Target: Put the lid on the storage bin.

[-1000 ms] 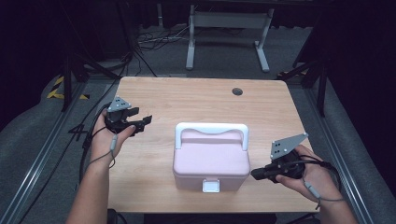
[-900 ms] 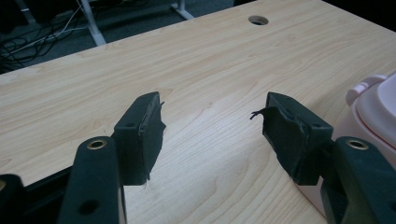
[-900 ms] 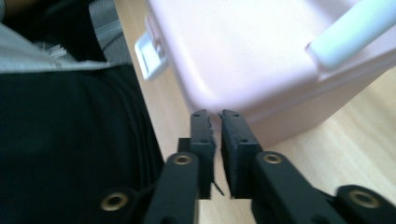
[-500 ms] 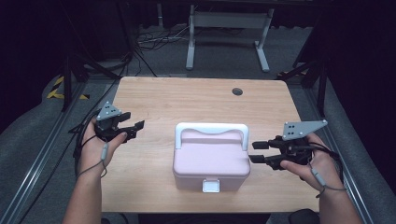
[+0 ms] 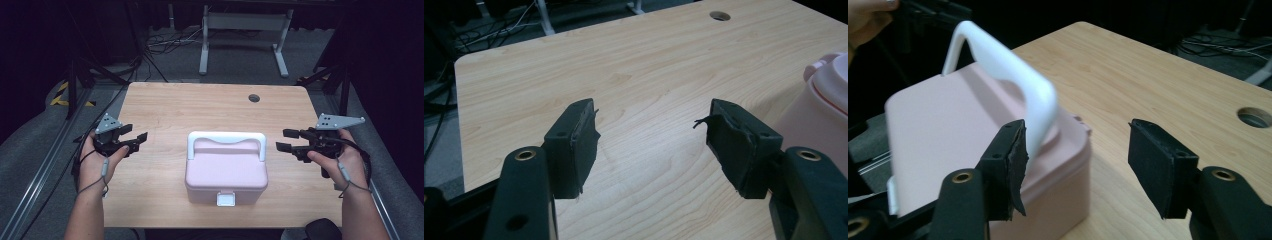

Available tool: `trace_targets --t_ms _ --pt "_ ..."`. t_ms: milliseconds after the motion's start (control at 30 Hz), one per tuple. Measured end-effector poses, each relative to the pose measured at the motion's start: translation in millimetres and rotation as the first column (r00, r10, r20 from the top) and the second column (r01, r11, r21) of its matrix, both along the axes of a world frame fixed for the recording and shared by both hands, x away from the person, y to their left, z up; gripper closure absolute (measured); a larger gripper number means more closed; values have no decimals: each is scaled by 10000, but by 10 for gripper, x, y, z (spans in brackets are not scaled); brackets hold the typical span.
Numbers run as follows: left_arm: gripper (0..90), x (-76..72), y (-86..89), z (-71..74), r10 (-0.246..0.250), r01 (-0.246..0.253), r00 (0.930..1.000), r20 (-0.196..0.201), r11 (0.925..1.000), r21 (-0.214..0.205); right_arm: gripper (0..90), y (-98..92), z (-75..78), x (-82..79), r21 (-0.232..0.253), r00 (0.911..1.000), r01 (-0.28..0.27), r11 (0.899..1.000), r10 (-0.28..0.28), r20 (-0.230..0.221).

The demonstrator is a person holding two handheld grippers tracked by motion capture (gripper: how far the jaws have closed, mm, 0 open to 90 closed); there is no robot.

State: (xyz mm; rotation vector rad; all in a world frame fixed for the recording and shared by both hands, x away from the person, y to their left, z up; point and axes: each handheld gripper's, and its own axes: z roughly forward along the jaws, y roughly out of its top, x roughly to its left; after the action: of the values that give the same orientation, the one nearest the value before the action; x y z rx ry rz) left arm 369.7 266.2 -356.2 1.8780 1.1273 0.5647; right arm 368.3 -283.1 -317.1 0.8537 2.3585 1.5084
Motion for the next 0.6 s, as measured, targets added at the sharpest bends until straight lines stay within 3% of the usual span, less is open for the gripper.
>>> trace_targets --t_ms 167,333,533,600 --pt "377 40 20 -36 -52 52 10000 -34 9999 108 406 -123 -82 97 -256 9965 836 9962 -835 28" --pt "377 89 26 -82 -88 91 9998 -188 9998 157 395 -300 -178 205 -256 9857 1684 9854 -1686 -49" --pt "376 154 18 -128 -155 160 9994 -315 9997 160 333 -506 -325 313 -904 9646 2637 9604 -2616 342" --pt "376 163 17 -135 -173 179 9993 -339 9996 198 325 -552 -385 338 -1301 9510 3082 9424 -3088 156"
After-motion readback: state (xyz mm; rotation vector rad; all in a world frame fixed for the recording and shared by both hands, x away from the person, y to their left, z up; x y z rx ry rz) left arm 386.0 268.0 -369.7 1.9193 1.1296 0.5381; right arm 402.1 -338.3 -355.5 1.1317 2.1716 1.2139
